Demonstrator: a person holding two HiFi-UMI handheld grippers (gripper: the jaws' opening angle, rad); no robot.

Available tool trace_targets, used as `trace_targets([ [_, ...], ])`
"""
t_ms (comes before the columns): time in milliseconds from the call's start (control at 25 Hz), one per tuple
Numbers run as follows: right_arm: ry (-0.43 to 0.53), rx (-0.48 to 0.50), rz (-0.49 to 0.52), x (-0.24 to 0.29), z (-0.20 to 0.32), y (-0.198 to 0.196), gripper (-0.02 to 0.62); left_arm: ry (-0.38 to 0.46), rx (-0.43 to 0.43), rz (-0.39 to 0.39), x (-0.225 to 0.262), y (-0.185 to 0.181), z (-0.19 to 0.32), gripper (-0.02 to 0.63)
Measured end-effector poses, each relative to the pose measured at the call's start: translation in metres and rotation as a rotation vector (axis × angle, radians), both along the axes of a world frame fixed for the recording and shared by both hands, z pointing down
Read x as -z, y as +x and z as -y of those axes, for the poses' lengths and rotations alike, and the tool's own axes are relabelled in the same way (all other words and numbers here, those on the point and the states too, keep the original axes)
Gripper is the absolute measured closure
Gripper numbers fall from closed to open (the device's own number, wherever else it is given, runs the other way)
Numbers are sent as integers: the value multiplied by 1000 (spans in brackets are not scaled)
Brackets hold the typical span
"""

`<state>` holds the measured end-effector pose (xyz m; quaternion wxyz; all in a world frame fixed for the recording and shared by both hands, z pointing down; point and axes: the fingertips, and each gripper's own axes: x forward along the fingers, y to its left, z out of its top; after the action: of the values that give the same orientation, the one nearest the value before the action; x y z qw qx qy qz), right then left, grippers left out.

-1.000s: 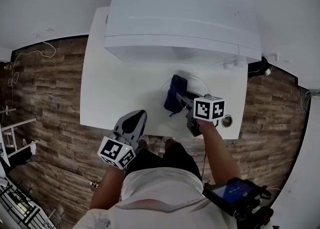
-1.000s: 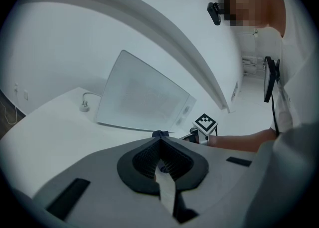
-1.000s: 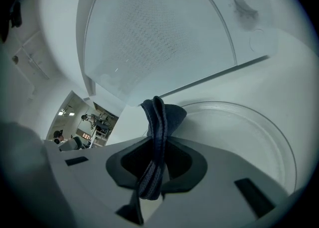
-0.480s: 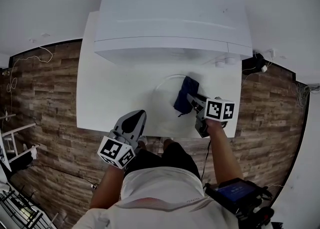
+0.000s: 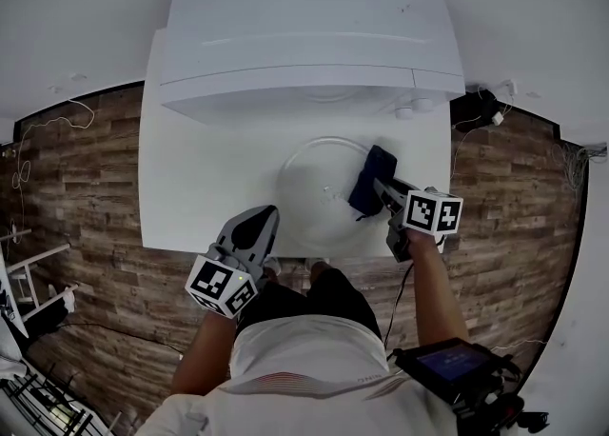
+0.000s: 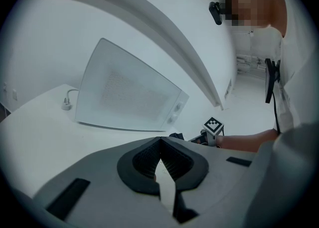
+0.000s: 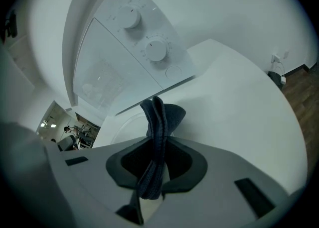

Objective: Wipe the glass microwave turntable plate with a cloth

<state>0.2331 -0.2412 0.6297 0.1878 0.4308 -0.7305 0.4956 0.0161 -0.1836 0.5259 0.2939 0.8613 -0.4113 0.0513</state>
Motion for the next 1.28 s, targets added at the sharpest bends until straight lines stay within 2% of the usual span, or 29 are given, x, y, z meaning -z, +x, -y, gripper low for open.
trace_targets([
  [600, 31, 1, -136, -2, -14, 49, 532, -13, 1, -16, 0, -1, -3, 595],
  [800, 43, -13, -114, 8, -18, 48, 531, -14, 7, -14, 0, -3, -5, 597],
  [1000, 112, 31, 8, 58, -25, 3, 532, -11, 19, -11, 2, -12, -9, 597],
  [1120, 115, 100, 102, 74, -39, -48, 531, -8, 22, -5, 5, -21, -15, 597],
  [1280, 77, 190, 196, 68, -58, -119, 532, -6, 45, -4, 5, -37, -18, 595],
])
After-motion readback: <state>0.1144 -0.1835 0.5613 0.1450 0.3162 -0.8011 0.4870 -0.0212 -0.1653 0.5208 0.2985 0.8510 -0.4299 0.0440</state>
